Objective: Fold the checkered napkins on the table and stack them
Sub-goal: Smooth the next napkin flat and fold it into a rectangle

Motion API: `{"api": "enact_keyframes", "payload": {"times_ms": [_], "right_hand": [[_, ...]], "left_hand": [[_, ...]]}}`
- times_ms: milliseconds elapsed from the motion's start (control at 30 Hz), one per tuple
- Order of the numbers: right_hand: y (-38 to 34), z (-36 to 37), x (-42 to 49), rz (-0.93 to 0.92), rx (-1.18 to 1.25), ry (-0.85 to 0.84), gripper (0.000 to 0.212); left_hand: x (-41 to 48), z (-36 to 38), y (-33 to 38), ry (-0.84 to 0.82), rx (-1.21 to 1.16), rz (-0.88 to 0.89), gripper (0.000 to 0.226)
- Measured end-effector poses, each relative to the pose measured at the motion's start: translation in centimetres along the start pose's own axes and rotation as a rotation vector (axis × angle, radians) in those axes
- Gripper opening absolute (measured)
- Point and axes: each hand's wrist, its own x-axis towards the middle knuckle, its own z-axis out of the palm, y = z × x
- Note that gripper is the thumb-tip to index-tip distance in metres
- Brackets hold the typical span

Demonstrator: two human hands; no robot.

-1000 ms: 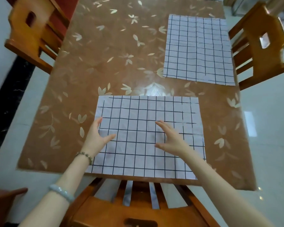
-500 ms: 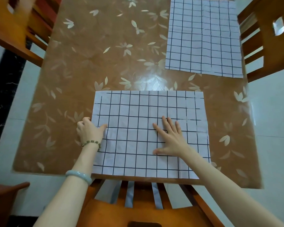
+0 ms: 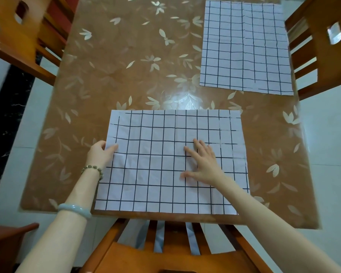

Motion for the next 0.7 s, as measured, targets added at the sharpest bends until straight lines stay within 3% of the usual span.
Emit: {"api": "enact_keyframes", "payload": {"times_ms": [67, 133, 333, 433, 700], "right_hand": [[0.9, -1.6, 0.4, 0.101, 0.236, 0.241, 0.056], [2.9, -3.8, 1.1, 0.234, 0.31, 0.42, 0.034], [9.1, -9.6, 3.7, 0.517, 0.321, 0.598, 0.028], [11.1, -10.9, 5.1, 0.566, 0.311, 0.613, 0.028], [12.4, -12.4, 7.7, 0.472, 0.255, 0.442, 0.027]], "left_hand": [[0.5, -0.3, 1.0, 0.01, -0.035, 0.028, 0.028], [1.3, -0.6, 2.3, 0.041, -0.079, 0.035, 0.033], [5.1, -0.7, 5.2, 0.038, -0.161, 0.053, 0.036], [7.0, -0.3, 6.1, 0.061, -0.176, 0.08, 0.033], [9.1, -0.6, 6.5, 0.142, -0.028, 0.154, 0.029]]}}
